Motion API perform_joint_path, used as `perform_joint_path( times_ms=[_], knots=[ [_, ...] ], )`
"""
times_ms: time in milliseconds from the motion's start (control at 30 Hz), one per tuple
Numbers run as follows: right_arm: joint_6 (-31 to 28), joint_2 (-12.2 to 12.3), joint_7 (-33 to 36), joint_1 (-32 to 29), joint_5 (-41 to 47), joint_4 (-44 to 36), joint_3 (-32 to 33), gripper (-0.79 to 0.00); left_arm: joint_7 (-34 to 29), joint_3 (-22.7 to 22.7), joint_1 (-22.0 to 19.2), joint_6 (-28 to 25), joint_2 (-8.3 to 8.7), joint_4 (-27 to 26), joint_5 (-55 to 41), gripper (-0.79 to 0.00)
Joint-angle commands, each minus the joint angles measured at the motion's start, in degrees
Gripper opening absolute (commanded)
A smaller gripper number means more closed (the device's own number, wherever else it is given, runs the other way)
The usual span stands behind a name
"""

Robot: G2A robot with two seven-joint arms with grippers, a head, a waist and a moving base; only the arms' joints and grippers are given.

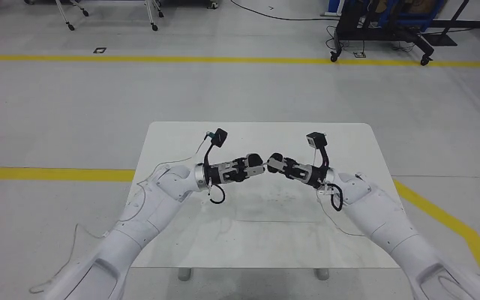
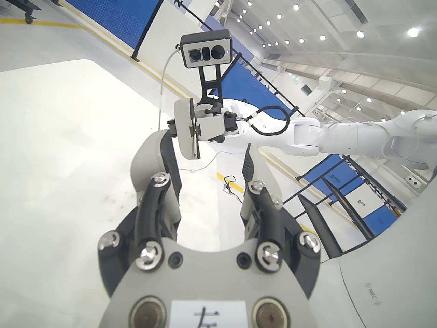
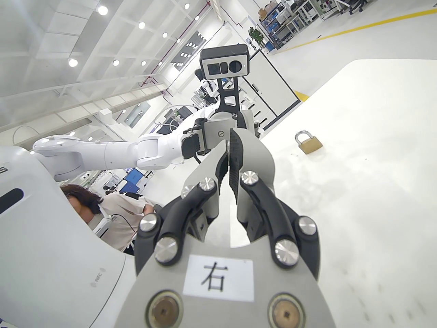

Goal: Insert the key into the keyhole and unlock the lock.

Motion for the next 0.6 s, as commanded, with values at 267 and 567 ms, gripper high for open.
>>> perform_joint_path(
  times_ms=[267, 567],
  knots=[
    [0.00, -0.86, 1.57, -0.03, 0.27, 0.57, 0.91, -0.785, -1.38, -0.68, -0.49, 0.00, -1.25, 1.91, -0.84, -0.600],
    [0.00, -1.27, 2.67, -0.69, 0.26, 0.62, 2.50, -0.785, -2.11, -1.58, -0.33, 0.00, -1.99, 2.51, 0.37, -0.785]
  ],
)
